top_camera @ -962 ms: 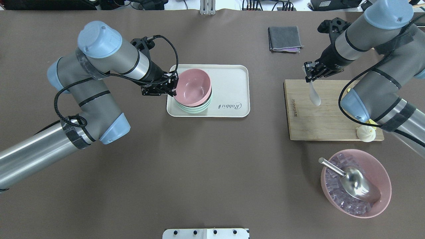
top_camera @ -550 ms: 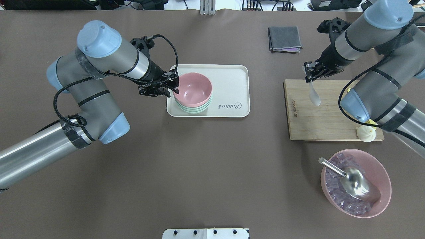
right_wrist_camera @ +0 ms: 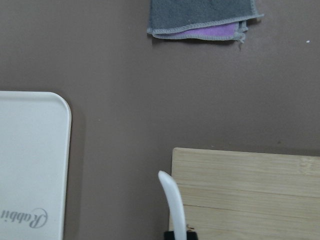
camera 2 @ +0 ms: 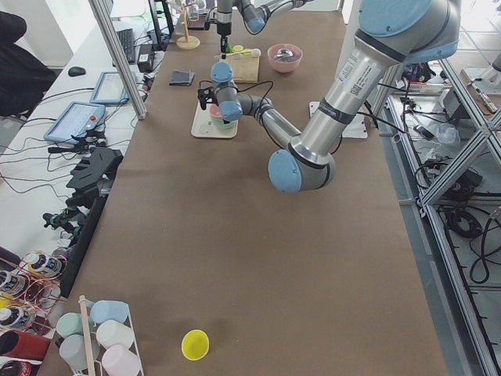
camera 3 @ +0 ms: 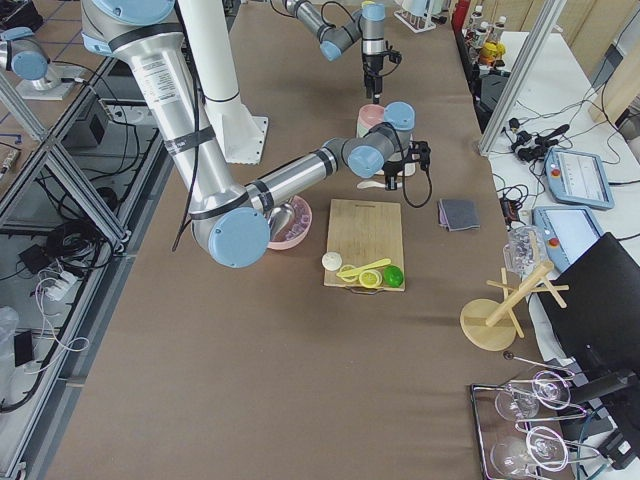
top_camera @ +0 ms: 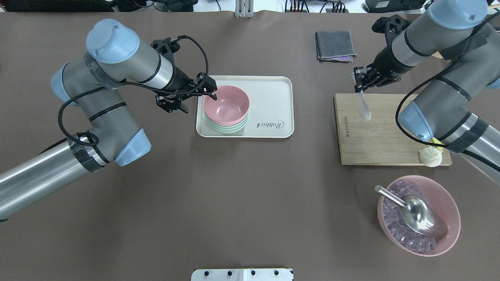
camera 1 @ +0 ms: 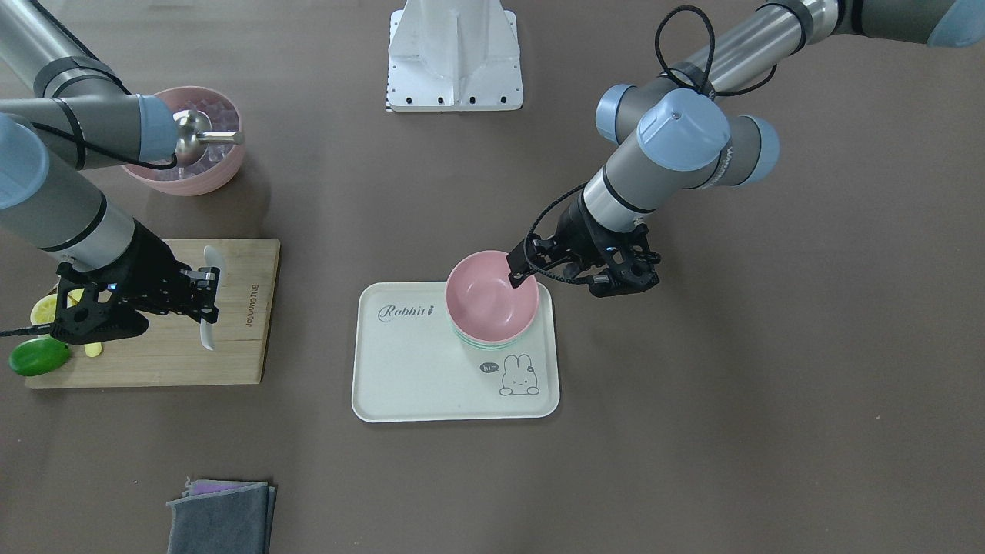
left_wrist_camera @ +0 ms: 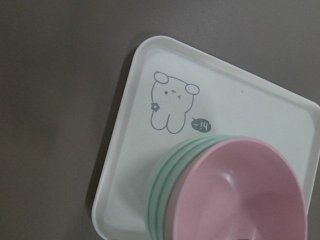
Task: Stack pink bowl on green and place spoon
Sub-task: 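Carry the white spoon into the pink bowl while the left gripper withdraws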
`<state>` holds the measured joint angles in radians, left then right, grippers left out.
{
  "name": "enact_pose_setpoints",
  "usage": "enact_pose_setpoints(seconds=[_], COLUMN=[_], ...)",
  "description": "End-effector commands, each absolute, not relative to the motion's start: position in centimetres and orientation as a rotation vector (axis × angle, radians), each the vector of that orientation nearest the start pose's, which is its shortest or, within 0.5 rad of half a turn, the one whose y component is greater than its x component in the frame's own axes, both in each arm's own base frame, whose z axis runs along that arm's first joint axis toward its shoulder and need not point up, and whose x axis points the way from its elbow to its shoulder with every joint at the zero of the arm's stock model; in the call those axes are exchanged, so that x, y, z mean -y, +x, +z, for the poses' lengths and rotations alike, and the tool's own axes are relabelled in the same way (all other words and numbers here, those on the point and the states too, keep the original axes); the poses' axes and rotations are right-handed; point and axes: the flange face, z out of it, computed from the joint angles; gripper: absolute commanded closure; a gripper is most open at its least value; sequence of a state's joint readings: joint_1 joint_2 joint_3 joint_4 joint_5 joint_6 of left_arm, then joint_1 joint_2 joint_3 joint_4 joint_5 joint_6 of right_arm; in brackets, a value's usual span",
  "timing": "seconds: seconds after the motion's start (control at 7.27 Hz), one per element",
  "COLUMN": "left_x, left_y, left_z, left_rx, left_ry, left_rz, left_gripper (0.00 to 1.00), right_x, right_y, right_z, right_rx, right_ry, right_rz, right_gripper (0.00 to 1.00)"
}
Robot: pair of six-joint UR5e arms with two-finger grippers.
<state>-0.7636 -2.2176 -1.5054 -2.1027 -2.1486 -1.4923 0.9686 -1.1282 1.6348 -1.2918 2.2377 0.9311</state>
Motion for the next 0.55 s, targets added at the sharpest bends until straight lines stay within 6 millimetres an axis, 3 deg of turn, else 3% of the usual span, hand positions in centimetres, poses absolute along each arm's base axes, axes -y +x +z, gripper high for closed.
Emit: enact_pose_setpoints(seconds=[0.0,0.14,0.28,0.41], left_x=[55.0,54.8,53.9,53.8], left_y=[40.4,37.7,34.8,32.0], left_z=[24.1,26.7,30.8,34.4], left_rx=[-1.205,-1.184,-1.143,-1.102], left_ry=[0.005,0.038,0.079,0.112], left_rz=[-0.320,-0.307,-0.243,-0.223], left_gripper=[0.03,0.03,0.03,0.02], right_x=[58.8,58.4,58.0,56.7], right_y=[-32.9,-35.6,-39.9,-44.7], right_z=[24.0,20.3,16.7,14.3], right_rx=[1.089,1.121,1.132,1.129], right_ry=[0.067,0.044,0.044,0.096], right_rz=[0.215,0.237,0.255,0.286], right_gripper=[1.00,1.00,1.00,1.00])
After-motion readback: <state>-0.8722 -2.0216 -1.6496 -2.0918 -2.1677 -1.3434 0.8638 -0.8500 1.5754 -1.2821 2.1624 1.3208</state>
